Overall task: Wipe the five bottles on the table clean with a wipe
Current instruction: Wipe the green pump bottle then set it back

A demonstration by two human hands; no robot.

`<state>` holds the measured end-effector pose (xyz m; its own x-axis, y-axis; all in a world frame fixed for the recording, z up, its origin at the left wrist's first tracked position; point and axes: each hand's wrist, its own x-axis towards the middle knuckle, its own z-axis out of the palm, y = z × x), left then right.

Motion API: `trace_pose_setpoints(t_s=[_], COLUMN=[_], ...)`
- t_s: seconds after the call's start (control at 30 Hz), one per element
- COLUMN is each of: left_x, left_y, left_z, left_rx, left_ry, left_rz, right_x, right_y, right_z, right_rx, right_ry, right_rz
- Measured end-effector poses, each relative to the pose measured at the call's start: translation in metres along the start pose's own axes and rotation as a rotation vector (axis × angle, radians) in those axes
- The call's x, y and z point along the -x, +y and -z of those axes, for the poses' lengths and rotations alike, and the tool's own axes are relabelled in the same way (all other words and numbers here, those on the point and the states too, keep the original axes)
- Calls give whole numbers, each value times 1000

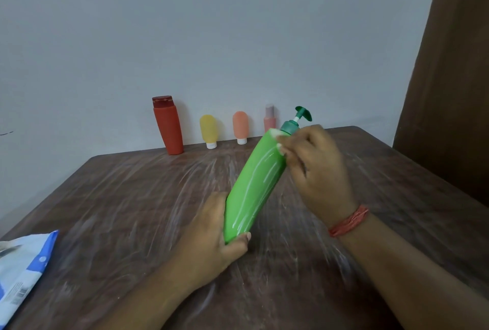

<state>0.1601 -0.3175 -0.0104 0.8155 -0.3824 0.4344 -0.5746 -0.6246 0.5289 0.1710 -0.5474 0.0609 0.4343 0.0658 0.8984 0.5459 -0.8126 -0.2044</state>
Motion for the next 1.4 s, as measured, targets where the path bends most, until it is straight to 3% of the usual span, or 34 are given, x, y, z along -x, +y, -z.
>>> trace_pose_setpoints(t_s=[0.1,0.23,0.4,0.57,0.83,1.0,1.17,1.4], left_x=[1,-1,-1,1,0,0,1,0], left_y=[1,5,5,5,8,9,11,12], left_z=[1,-2,-2,0,2,0,1,0], left_rx=[-7,-114,-107,-94,-137,-191,-184,-218], left_ry=[11,6,16,16,11,2,13,11], left_rz=[6,-46,-51,-51,-73,-76,-59,-69], right_x=[-2,-9,-11,-14,-8,-14,-11,-8], right_y=[-1,11,9,21,10,28,23,20], right_z=[1,10,9,16,14,16,11,12], right_rx=[41,43,110,88,93,179,157,29], right_ry=[-33,96,13,88,46,96,-12,-40], right_rz=[103,-68,-12,-115,86,9,89,28])
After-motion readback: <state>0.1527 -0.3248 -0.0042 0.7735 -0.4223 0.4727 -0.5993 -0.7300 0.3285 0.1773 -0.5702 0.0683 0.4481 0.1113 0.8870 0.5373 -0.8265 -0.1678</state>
